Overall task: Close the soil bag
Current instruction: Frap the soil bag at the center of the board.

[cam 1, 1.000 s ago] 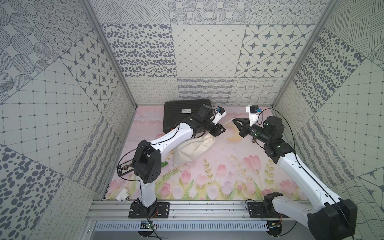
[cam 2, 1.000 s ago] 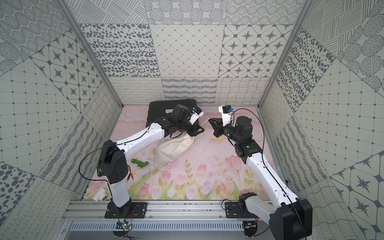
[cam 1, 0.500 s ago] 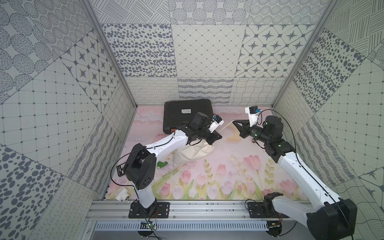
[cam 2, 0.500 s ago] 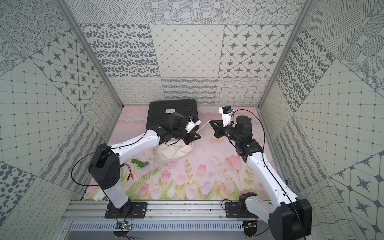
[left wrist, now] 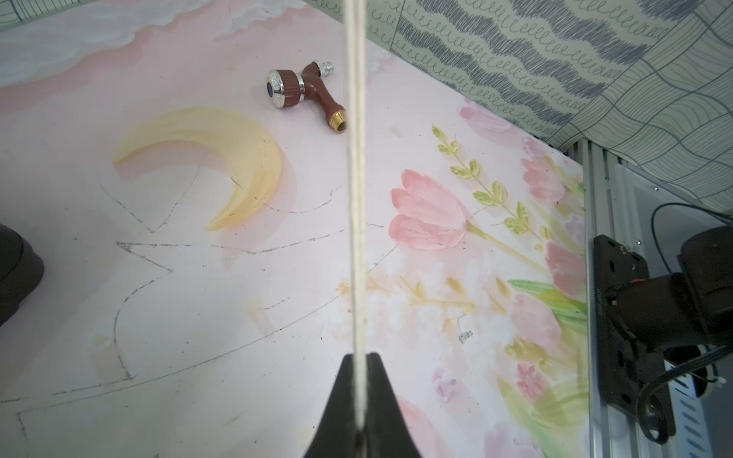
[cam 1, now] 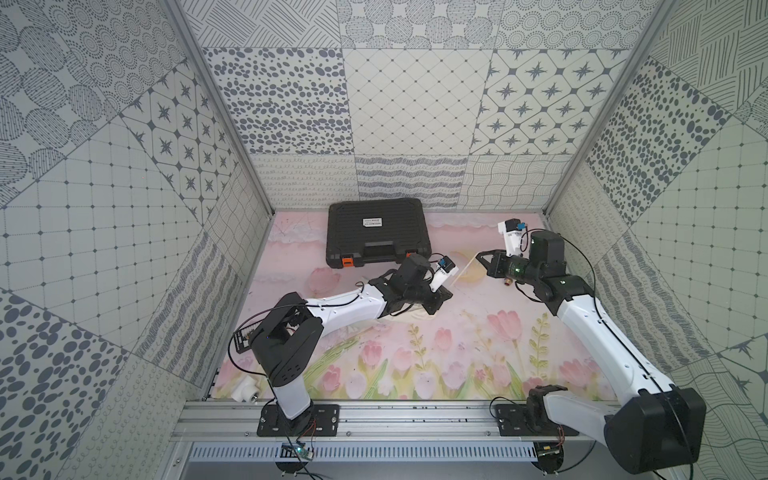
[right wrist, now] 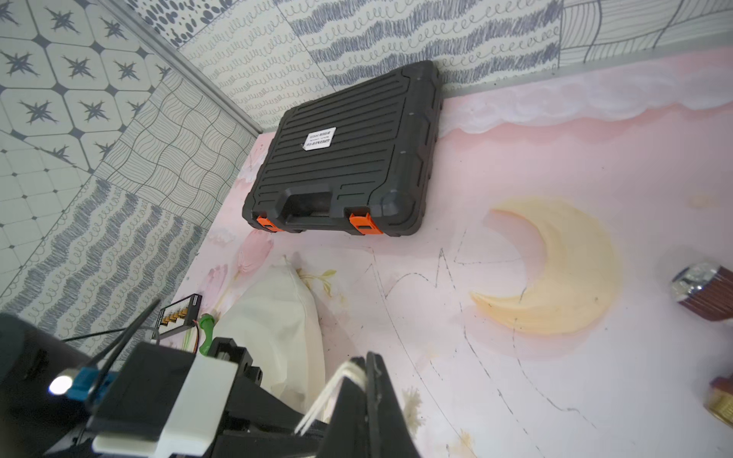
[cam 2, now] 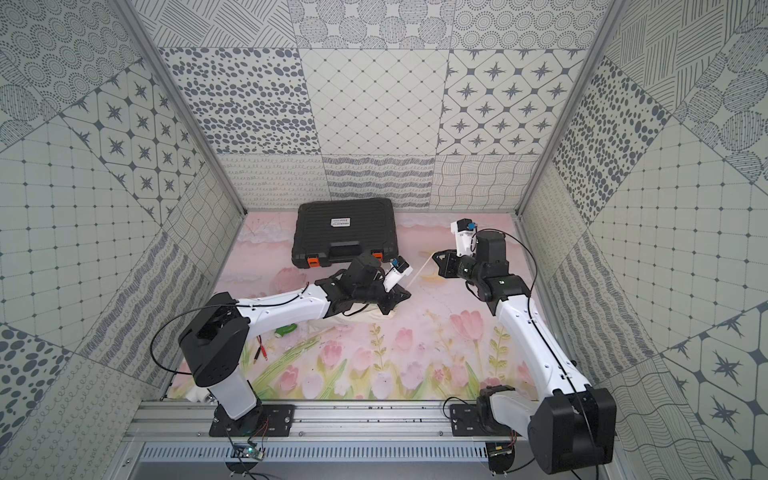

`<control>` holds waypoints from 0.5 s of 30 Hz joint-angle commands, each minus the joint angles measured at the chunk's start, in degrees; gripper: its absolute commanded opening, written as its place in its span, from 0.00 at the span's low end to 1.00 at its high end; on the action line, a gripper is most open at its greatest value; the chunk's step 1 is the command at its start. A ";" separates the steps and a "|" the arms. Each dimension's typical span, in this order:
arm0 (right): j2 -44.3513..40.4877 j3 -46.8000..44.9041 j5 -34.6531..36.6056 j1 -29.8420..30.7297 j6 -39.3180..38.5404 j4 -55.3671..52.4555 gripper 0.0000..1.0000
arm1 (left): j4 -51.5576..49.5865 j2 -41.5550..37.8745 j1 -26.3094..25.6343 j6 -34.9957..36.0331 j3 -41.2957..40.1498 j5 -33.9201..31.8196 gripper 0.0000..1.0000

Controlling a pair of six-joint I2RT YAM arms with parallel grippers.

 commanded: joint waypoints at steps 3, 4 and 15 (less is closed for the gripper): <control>0.48 10.38 11.35 -5.71 2.25 22.48 0.00 | -34.70 1.95 -3.74 -4.85 -4.60 -7.76 0.10; 0.99 10.74 11.38 -6.07 2.28 22.47 0.00 | -35.56 2.33 -3.90 -5.31 -4.66 -7.79 0.10; 5.47 14.83 11.82 -12.75 5.74 22.58 0.00 | -44.24 8.61 -6.25 -9.41 -1.88 -10.65 0.06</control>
